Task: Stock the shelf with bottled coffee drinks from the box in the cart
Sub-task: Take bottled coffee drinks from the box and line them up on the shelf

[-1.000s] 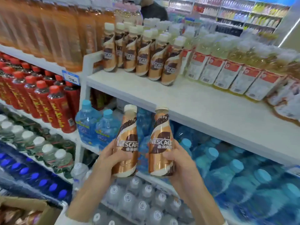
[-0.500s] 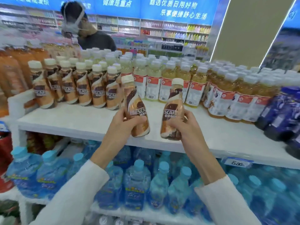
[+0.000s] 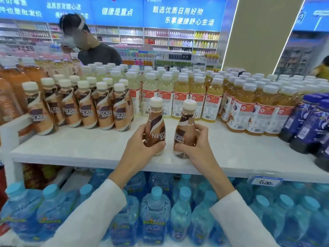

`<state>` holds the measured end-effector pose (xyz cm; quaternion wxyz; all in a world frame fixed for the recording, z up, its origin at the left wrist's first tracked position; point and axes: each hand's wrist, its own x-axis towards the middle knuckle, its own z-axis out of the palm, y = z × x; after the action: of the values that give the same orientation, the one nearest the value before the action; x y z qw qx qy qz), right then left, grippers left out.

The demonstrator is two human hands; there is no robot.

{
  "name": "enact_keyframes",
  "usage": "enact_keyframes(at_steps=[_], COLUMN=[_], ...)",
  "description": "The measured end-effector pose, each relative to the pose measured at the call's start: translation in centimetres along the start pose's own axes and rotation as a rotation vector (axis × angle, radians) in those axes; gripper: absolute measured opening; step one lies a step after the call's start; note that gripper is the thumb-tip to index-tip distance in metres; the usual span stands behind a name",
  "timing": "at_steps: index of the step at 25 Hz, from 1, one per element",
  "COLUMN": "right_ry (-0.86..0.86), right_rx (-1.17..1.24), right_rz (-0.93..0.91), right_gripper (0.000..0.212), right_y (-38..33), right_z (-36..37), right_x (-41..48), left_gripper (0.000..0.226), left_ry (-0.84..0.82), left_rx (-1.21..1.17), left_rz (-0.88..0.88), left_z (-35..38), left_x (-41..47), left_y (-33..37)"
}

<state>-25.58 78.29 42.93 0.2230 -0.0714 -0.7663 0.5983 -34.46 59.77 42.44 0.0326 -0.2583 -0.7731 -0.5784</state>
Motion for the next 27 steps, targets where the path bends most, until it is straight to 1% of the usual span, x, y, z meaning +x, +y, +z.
enact_keyframes(at_steps=[2,4,6,7,9,11,13,14,15,19,21,24,27], right_ry=[0.034,0.125,0.205,0.213,0.155,0.051,-0.027,-0.042,-0.036,0.091,0.081,0.051,0.045], right_rx=[-0.083,-0.164,-0.223,-0.24,-0.234,-0.203,-0.179,-0.167,-0.157,-0.169,-0.158,-0.159,-0.163], right_rz=[-0.022,-0.037,-0.033,-0.029,-0.004,0.013,0.013,0.013,0.012,-0.021,-0.039,-0.058,-0.049], right_gripper=[0.078,0.082,0.076,0.072,0.067,0.067,0.064,0.063,0.062,0.053,0.052,0.052,0.054], right_y=[-0.2,-0.5,-0.4,-0.3,-0.4,-0.4,-0.4,-0.4,-0.4,-0.8,-0.8,-0.7,-0.8], right_z=[0.3,0.6,0.8,0.7,0.1,-0.6,-1.1,-1.2,-1.1,-0.5,-0.2,0.7,2.9], right_x=[-0.5,-1.0,-1.1,-1.1,-0.8,-0.5,-0.5,-0.7,-0.9,-1.7,-1.7,-1.8,-1.5], left_gripper=[0.076,0.086,0.081,0.075,0.066,0.058,0.054,0.053,0.053,0.059,0.06,0.06,0.059], left_ry=[0.045,0.12,0.147,0.137,0.087,0.0,-0.066,-0.073,-0.066,0.038,0.092,0.121,0.18], left_rx=[-0.021,0.013,0.039,0.033,-0.024,-0.084,-0.101,-0.104,-0.107,-0.052,-0.046,-0.038,-0.006], left_rz=[-0.016,-0.045,-0.068,-0.071,-0.083,-0.097,-0.099,-0.096,-0.091,-0.059,-0.054,-0.056,-0.054], left_z=[0.2,0.4,0.3,0.2,-0.4,-1.1,-1.4,-1.3,-1.2,-0.5,-0.1,-0.3,-2.0], left_x=[-0.3,-0.6,-0.8,-0.8,-0.5,-0.2,-0.2,-0.3,-0.4,-1.1,-1.5,-2.1,-2.6], left_y=[0.1,0.4,0.5,0.4,-0.2,-0.6,-0.6,-0.6,-0.5,0.6,0.7,0.8,0.3])
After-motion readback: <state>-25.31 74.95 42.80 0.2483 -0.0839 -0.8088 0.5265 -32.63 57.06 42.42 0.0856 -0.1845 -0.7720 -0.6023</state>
